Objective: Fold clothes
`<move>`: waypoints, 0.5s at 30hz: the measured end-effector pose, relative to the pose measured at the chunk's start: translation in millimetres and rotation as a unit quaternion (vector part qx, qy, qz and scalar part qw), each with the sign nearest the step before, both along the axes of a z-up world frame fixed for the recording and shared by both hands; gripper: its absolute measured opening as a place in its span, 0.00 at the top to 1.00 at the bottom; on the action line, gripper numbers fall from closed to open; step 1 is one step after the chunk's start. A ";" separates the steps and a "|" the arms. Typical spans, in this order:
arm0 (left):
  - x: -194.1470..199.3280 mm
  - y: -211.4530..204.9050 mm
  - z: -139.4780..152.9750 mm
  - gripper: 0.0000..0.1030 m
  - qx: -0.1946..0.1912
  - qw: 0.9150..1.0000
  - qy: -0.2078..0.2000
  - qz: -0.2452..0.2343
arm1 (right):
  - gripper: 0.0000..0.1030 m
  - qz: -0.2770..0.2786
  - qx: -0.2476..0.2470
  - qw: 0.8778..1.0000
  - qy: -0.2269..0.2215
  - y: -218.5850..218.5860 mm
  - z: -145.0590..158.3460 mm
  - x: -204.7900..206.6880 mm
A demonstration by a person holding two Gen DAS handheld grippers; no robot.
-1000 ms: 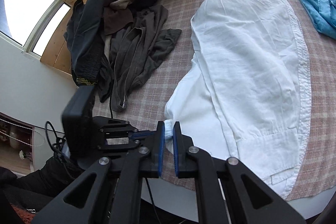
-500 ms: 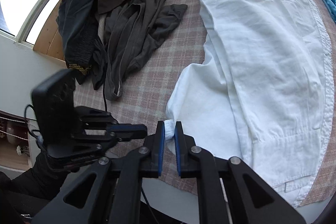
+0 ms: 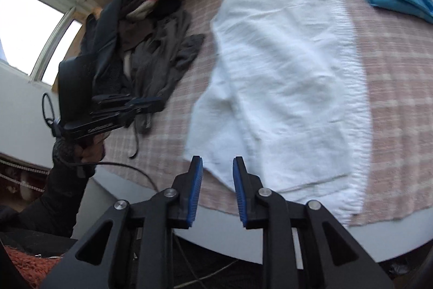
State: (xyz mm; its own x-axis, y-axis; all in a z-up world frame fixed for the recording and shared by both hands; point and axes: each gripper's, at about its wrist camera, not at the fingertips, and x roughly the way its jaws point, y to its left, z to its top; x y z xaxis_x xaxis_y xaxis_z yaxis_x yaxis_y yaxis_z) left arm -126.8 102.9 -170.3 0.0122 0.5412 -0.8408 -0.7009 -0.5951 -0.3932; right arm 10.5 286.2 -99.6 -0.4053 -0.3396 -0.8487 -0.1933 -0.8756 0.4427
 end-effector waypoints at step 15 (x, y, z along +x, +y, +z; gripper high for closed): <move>7.5 48.4 4.4 1.00 -0.055 0.998 -0.017 0.040 | 0.77 -0.008 0.113 0.993 0.023 178.1 -6.1 -121.8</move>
